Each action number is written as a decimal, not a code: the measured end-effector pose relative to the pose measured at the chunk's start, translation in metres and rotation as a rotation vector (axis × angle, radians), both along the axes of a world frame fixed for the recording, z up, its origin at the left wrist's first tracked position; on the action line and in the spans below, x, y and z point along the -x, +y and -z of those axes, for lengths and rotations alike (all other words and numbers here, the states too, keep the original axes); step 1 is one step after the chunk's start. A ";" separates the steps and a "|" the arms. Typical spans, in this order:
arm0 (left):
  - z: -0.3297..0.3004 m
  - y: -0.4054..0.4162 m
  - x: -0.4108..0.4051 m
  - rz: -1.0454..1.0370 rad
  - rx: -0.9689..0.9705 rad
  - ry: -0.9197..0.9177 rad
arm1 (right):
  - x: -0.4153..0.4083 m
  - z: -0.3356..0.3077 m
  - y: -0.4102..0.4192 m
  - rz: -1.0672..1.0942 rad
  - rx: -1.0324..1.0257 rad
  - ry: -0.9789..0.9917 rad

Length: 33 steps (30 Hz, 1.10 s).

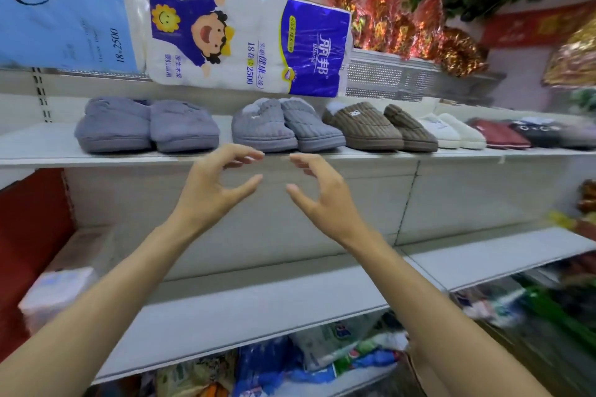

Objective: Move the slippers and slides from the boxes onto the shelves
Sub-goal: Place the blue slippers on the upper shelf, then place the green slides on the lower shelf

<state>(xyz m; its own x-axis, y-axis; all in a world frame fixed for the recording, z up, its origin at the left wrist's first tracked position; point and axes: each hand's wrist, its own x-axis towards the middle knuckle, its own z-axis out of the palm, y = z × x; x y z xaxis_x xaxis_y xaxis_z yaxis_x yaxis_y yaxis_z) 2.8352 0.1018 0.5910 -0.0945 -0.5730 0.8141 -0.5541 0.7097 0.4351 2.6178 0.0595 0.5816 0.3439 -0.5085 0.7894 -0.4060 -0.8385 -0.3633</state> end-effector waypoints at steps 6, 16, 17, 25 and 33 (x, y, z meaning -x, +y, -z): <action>0.043 -0.006 0.111 0.196 -0.079 -0.058 | 0.135 0.038 0.034 0.132 -0.128 0.070; 0.108 -0.006 0.338 0.401 -0.221 -0.070 | 0.362 0.086 0.091 0.301 -0.330 0.045; 0.113 -0.005 0.362 0.410 -0.234 -0.069 | 0.385 0.091 0.095 0.310 -0.348 0.045; 0.148 -0.008 0.520 0.514 -0.336 -0.083 | 0.538 0.128 0.118 0.414 -0.466 0.028; 0.185 -0.059 0.652 0.609 -0.448 -0.105 | 0.659 0.172 0.076 0.514 -0.522 0.027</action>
